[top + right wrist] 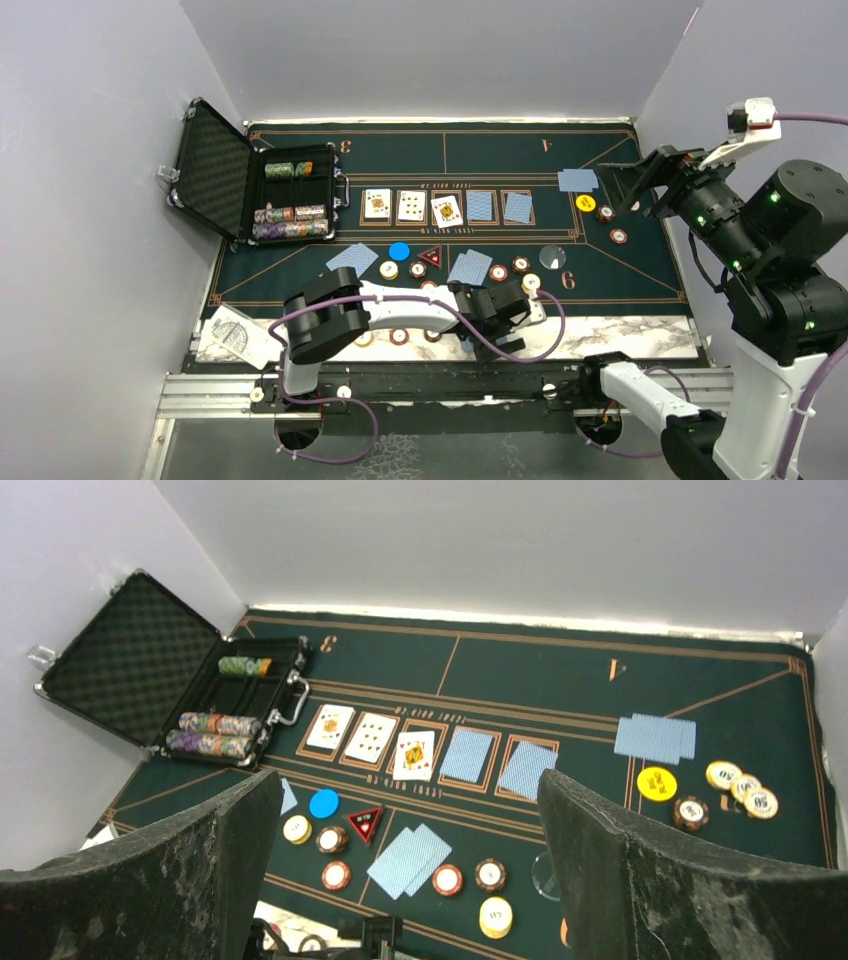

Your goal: Distribute texas hold em gaming equipment

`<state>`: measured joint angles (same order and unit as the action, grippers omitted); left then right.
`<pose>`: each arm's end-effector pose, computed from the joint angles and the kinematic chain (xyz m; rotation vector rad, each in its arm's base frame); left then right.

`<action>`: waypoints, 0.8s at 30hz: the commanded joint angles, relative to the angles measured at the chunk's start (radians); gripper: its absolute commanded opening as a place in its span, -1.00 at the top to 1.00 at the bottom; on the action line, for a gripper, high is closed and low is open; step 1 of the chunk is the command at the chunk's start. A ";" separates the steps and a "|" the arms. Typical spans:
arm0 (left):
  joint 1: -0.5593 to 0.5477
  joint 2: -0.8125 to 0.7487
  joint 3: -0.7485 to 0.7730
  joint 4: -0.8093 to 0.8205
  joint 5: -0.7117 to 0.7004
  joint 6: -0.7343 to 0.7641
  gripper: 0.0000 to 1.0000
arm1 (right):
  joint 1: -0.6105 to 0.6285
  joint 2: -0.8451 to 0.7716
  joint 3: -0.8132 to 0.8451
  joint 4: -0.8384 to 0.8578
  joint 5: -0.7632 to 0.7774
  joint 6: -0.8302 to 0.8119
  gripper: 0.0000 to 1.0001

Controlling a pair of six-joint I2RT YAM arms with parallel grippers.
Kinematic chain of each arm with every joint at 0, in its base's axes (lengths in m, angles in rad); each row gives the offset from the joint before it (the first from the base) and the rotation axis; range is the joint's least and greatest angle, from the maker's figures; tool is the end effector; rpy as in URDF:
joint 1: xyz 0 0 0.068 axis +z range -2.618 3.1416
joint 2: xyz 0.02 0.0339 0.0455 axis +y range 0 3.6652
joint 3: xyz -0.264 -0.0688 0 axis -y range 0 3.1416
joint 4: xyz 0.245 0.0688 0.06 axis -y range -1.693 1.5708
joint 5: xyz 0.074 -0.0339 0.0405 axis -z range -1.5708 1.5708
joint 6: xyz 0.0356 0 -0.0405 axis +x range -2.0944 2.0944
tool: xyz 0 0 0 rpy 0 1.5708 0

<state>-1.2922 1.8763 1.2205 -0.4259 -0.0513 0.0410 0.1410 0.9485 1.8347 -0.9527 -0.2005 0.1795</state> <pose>0.1067 -0.3664 0.1667 1.6532 2.1293 -0.3379 0.0814 0.0187 0.5485 -0.1231 1.6471 0.4088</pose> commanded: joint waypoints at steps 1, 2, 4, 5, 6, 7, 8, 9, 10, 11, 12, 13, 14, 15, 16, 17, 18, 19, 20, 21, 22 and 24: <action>0.013 -0.010 0.005 -0.027 0.021 0.006 -0.97 | 0.002 0.081 0.079 -0.150 0.028 0.019 -0.98; 0.017 -0.017 0.021 -0.046 0.018 0.002 -0.97 | 0.002 0.088 0.091 -0.164 0.037 0.018 -0.98; 0.028 -0.050 0.070 -0.096 0.010 -0.018 -0.97 | 0.002 0.086 0.113 -0.176 0.028 -0.003 -0.98; 0.035 -0.086 0.099 -0.119 0.005 -0.035 -0.97 | 0.001 0.081 0.119 -0.174 0.023 -0.016 -0.98; 0.045 -0.130 0.138 -0.142 -0.002 -0.053 -0.97 | 0.002 0.071 0.121 -0.167 0.035 -0.024 -0.99; 0.057 -0.184 0.184 -0.163 -0.008 -0.075 -0.97 | 0.002 0.059 0.119 -0.155 0.071 -0.023 -0.98; 0.072 -0.242 0.244 -0.188 -0.026 -0.103 -0.97 | 0.002 0.050 0.115 -0.145 0.098 -0.024 -0.98; 0.091 -0.297 0.309 -0.209 -0.052 -0.132 -0.97 | 0.002 0.043 0.120 -0.138 0.110 -0.031 -0.98; 0.105 -0.341 0.375 -0.220 -0.098 -0.161 -0.97 | 0.002 0.039 0.131 -0.134 0.125 -0.039 -0.98; 0.118 -0.386 0.441 -0.225 -0.151 -0.187 -0.97 | 0.001 0.038 0.148 -0.131 0.138 -0.039 -0.98; 0.127 -0.422 0.498 -0.223 -0.240 -0.212 -0.97 | 0.001 0.042 0.169 -0.132 0.152 -0.036 -0.98; 0.137 -0.447 0.556 -0.224 -0.294 -0.224 -0.97 | 0.002 0.043 0.188 -0.132 0.165 -0.035 -0.98; 0.146 -0.467 0.608 -0.229 -0.347 -0.229 -0.97 | 0.001 0.046 0.202 -0.129 0.174 -0.030 -0.98; 0.146 -0.484 0.656 -0.233 -0.399 -0.227 -0.97 | 0.002 0.050 0.215 -0.131 0.185 -0.019 -0.98; 0.149 -0.499 0.697 -0.232 -0.437 -0.216 -0.97 | 0.002 0.053 0.226 -0.134 0.199 -0.007 -0.98; 0.149 -0.510 0.731 -0.238 -0.467 -0.205 -0.97 | 0.002 0.057 0.232 -0.134 0.217 0.009 -0.99; 0.148 -0.520 0.759 -0.241 -0.495 -0.194 -0.97 | 0.002 0.062 0.237 -0.141 0.249 0.030 -0.98; 0.148 -0.533 0.779 -0.241 -0.520 -0.183 -0.97 | 0.002 0.067 0.236 -0.147 0.283 0.045 -0.99; 0.148 -0.548 0.789 -0.241 -0.547 -0.176 -0.97 | 0.002 0.070 0.237 -0.155 0.297 0.050 -0.99; 0.148 -0.562 0.796 -0.240 -0.563 -0.160 -0.97 | 0.002 0.071 0.243 -0.168 0.293 0.042 -0.98; 0.149 -0.579 0.803 -0.242 -0.576 -0.140 -0.97 | 0.002 0.056 0.225 -0.148 0.273 0.027 -0.99; 0.148 -0.596 0.807 -0.241 -0.600 -0.113 -0.97 | 0.002 0.045 0.217 -0.130 0.278 0.038 -0.98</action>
